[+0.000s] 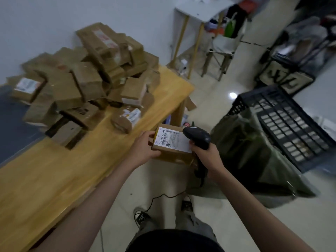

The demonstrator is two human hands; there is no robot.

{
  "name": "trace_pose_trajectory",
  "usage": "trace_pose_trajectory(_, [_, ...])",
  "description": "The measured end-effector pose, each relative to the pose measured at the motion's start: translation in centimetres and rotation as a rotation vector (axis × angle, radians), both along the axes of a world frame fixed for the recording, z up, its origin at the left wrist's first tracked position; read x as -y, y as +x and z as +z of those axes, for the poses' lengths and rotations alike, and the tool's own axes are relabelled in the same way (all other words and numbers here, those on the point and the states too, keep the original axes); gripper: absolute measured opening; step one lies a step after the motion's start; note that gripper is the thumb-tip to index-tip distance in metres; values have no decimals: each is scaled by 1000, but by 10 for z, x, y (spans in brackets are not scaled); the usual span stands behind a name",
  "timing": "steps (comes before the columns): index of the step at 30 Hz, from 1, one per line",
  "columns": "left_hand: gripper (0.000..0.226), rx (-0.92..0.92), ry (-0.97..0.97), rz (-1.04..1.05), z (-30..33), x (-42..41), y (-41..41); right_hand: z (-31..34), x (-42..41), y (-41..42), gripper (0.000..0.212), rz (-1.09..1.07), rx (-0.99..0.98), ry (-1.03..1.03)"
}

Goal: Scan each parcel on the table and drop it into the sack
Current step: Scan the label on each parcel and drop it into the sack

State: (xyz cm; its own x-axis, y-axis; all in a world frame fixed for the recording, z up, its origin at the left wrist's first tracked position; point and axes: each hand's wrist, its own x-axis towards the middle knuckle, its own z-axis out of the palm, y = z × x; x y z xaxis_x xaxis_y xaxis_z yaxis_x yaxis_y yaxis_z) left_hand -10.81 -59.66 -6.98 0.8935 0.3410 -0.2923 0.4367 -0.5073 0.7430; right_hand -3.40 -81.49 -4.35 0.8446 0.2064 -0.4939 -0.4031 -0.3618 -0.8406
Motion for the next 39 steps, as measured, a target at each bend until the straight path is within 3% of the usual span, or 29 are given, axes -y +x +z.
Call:
trace_pose_trajectory(12, [73, -162, -22, -291, -56, 162, 130, -43, 163, 56, 7, -282, -95, -169])
trace_pose_trajectory(18, [101, -384, -115, -489, -69, 213, 171, -52, 210, 83, 12, -233, -131, -281])
trace_pose_trajectory(24, [80, -333, 72, -583, -56, 211, 184, -45, 205, 108, 5, -190, -117, -247])
trace_pose_trajectory(29, [64, -267, 193, -507, -25, 165, 172, -32, 167, 126, 9, -21, -109, -164])
trace_pose_trajectory(39, [62, -301, 292, -83, 24, 27, 69, 5, 20, 132, 6, 396, -20, -88])
